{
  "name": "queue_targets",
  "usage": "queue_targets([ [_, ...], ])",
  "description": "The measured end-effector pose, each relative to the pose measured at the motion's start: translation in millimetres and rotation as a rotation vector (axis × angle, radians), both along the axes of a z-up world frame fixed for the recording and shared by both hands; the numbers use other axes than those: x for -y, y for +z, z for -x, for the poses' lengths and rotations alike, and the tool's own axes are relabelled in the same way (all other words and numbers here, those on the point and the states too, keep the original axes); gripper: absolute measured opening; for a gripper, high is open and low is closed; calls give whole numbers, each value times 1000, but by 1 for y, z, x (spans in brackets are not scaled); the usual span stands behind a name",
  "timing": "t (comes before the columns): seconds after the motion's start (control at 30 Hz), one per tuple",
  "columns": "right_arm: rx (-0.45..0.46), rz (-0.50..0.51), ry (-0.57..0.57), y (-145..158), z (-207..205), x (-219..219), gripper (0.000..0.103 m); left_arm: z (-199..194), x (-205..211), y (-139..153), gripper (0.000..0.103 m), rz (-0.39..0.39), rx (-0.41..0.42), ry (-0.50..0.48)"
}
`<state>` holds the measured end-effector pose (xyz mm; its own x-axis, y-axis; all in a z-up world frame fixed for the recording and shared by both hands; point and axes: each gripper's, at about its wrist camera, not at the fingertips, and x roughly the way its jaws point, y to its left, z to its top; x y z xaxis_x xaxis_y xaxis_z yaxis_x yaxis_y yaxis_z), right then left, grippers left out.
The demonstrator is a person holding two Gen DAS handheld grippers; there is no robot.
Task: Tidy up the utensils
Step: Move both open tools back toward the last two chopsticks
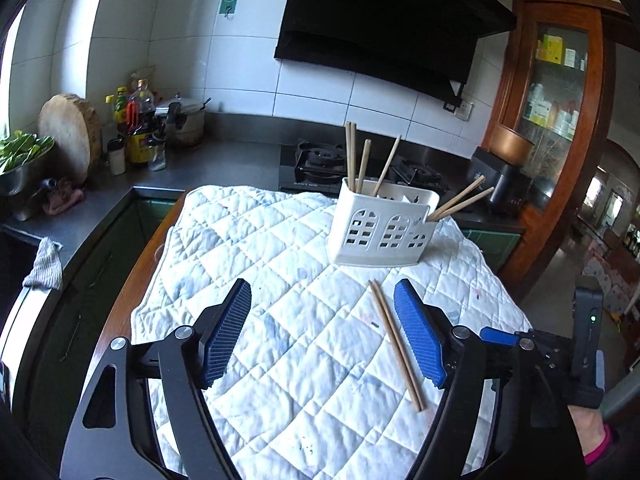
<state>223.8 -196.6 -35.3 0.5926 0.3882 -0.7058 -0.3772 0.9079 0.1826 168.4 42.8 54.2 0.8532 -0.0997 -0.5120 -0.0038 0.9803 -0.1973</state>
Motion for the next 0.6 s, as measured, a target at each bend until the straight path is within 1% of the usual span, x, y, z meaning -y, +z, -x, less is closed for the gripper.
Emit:
queue_targets([
  [0.07, -27, -25, -3, -11, 2, -3, 41, 10, -6, -12, 74, 9, -10, 23],
  [0.2, -70, -54, -15, -31, 1, -9, 37, 24, -18, -36, 74, 50, -47, 68],
  [0.23, -81, -56, -17, -36, 0, -11, 34, 27, -21, -42, 74, 60, -59, 79],
  [0.33, -110, -64, -27, -48, -4, -14, 32, 35, -28, -58, 74, 57, -88, 109],
  [0.37, -120, -70, -31, -52, -5, -14, 30, 37, -29, -63, 74, 52, -96, 119],
  [0.47, -142, -87, -47, -61, -11, -12, 25, 43, -35, -73, 74, 58, -115, 136],
  [0.6, -165, -114, -59, -68, -19, -12, 22, 44, -40, -80, 74, 61, -131, 155],
])
